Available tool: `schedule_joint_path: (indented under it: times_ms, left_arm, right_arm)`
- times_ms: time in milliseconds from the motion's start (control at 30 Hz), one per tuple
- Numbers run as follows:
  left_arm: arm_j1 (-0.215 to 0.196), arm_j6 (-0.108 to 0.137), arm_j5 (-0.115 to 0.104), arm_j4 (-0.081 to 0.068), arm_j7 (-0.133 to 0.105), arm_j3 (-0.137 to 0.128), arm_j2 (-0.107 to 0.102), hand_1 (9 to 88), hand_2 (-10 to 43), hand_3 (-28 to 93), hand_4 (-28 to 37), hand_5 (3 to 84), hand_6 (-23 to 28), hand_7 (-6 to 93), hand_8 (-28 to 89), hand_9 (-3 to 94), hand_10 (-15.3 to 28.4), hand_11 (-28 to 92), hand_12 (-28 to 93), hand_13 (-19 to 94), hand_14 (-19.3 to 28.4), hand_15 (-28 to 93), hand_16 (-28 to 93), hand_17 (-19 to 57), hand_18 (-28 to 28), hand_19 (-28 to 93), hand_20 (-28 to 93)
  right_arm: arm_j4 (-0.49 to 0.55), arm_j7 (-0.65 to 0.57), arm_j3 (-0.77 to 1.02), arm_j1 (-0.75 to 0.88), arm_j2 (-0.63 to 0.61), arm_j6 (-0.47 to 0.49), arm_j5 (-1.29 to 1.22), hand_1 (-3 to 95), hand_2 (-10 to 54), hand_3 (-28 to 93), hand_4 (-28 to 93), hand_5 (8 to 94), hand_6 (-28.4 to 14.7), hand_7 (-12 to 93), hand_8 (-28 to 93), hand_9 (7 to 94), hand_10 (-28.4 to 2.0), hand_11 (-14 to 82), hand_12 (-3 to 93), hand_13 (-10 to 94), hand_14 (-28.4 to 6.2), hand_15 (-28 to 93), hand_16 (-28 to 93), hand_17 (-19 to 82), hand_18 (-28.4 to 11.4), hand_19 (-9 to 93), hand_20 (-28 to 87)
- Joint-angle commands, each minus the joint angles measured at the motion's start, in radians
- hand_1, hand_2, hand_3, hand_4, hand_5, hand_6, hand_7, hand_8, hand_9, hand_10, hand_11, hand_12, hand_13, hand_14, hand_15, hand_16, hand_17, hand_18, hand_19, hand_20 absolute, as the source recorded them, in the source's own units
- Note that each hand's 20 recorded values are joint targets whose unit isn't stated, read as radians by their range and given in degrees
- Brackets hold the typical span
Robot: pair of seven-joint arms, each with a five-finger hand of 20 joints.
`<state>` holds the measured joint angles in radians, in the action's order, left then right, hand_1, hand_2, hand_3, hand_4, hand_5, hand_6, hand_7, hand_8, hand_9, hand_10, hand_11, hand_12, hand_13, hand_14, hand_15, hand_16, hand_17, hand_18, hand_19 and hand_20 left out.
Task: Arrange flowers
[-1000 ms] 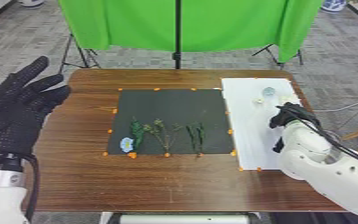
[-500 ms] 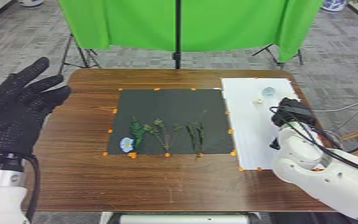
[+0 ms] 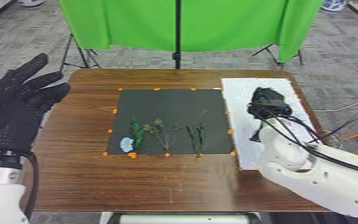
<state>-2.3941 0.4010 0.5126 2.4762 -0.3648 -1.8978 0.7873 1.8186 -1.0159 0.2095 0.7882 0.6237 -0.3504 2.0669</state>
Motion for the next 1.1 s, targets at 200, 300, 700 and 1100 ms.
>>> schedule_joint_path:
  times_ms: [200, 300, 700, 1100]
  left_arm:
    - [0.096, -0.029, 0.003, -0.021, 0.025, 0.034, -0.051, 20.3, 7.9, 79, -27.4, 35.9, 8.5, 17.0, -10, 33.9, 20.0, 36, 12, 28, 28.4, 65, -13, -4.5, 26.0, 63, 29]
    - [0.167, -0.044, 0.007, -0.039, 0.024, 0.069, -0.069, 20.0, 7.9, 79, -27.6, 35.4, 7.8, 18.6, -11, 33.9, 19.3, 38, 11, 28, 28.3, 67, -13, -4.0, 26.0, 64, 29]
    - [0.310, -0.078, -0.002, -0.071, 0.002, 0.135, -0.140, 19.3, 8.0, 78, -27.2, 33.1, 4.9, 21.3, -13, 34.0, 13.4, 54, 3, 34, 24.3, 80, -21, -1.1, 25.6, 91, -27]
    - [0.390, -0.092, -0.016, -0.090, -0.020, 0.207, -0.175, 19.3, 8.7, 76, -25.8, 31.5, 3.8, 15.6, -8, 32.6, 10.9, 48, 2, 36, 22.0, 83, -25, 1.9, 24.3, 93, -28]
  right_arm:
    - [-0.089, 0.118, -0.138, -0.282, 0.420, 0.007, -0.060, 56.1, -9.5, 71, -28, 86.5, 0.4, 16, 6, 93.7, -7.3, 14.8, 26.3, 94, -3.4, 44, 23, 51, -16.4, 93, -4]
    - [-0.134, 0.106, -0.195, -0.335, 0.493, -0.004, -0.101, 55.9, -9.5, 72, -28, 86.7, 0.2, 16, 6, 93.7, -7.6, 15.5, 26.2, 94, -3.5, 44, 23, 50, -16.8, 93, -3]
    - [-0.232, 0.030, -0.386, -0.502, 0.683, -0.045, -0.226, 59.4, -9.5, 70, -28, 85.6, -1.4, 13, 7, 93.7, -8.6, 11.3, 28.4, 91, -5.0, 46, 23, 47, -18.3, 93, 2]
    - [-0.251, 0.055, -0.445, -0.535, 0.748, -0.009, -0.348, 63.1, -9.5, 60, -24, 82.7, 1.0, 12, 2, 93.1, -6.4, 5.1, 25.7, 88, -4.7, 45, 21, 43, -17.4, 91, 5]
